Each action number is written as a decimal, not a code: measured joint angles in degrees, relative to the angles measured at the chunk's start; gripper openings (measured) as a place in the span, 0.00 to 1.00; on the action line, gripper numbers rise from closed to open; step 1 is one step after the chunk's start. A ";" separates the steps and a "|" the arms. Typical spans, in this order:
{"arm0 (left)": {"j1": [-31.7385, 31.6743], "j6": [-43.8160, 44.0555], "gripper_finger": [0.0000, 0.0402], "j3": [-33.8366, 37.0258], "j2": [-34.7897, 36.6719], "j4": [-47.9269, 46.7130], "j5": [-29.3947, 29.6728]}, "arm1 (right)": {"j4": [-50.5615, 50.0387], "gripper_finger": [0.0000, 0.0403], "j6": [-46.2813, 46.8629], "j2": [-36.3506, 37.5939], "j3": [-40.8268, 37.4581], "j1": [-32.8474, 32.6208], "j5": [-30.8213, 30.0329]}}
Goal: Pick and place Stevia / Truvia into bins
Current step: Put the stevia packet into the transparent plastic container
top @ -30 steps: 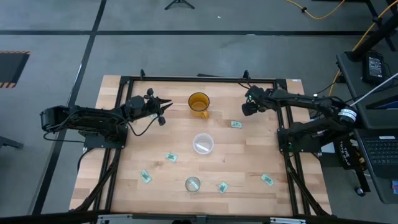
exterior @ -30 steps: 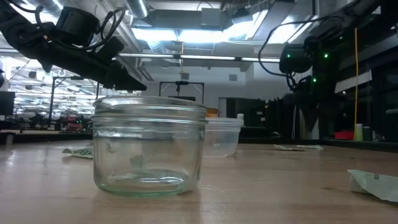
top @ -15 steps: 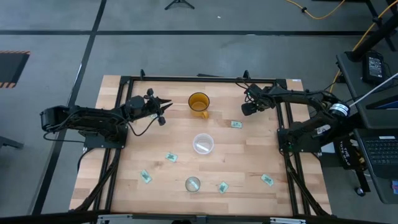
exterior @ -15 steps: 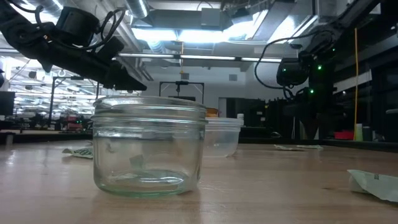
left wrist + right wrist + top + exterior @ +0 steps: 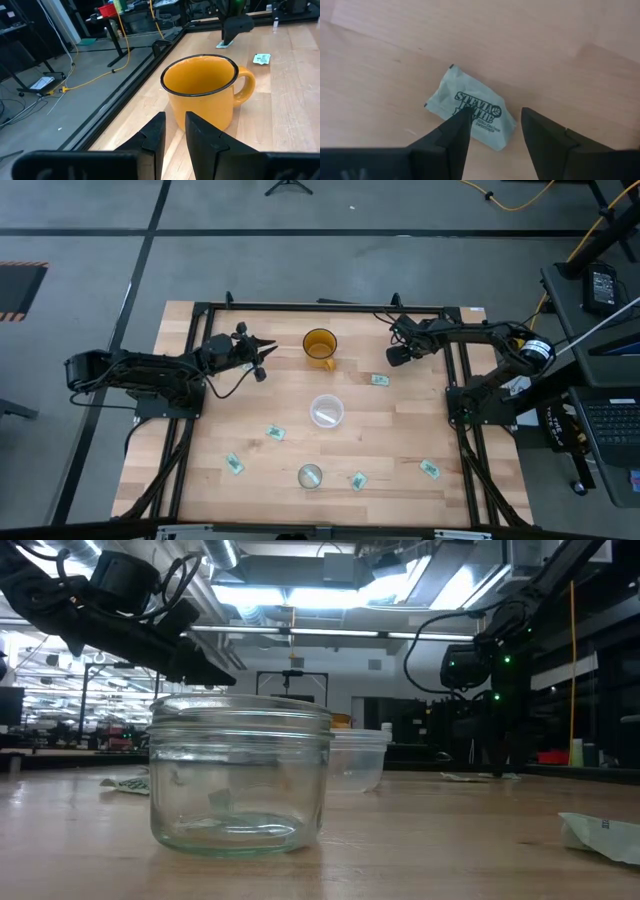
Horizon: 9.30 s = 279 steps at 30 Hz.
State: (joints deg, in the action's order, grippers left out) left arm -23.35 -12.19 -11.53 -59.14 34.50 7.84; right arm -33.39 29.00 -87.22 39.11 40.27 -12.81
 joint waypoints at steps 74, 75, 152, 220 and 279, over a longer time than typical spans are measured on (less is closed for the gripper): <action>-0.02 10.27 0.15 0.02 0.01 -1.73 1.07 | 14.48 0.00 -18.90 33.85 -4.99 -18.08 11.57; -0.02 10.84 0.15 0.02 0.01 -1.73 1.07 | 16.52 0.00 -19.25 33.95 -5.84 -18.69 11.57; 12.00 -0.48 0.02 0.04 0.01 -2.58 -19.26 | 25.10 0.00 -38.28 -10.44 18.01 -42.71 12.30; 12.00 -0.45 0.01 0.00 0.01 -2.09 -19.37 | 38.09 0.04 -44.43 10.41 2.95 -33.79 15.02; 13.73 63.45 0.48 -32.76 -9.69 -85.30 21.66 | 56.87 0.06 -44.31 10.38 -7.69 -26.03 15.92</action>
State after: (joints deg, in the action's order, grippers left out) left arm -9.63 51.27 -44.29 -68.84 -50.80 29.50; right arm 23.49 -15.31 -76.84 31.42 14.24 3.11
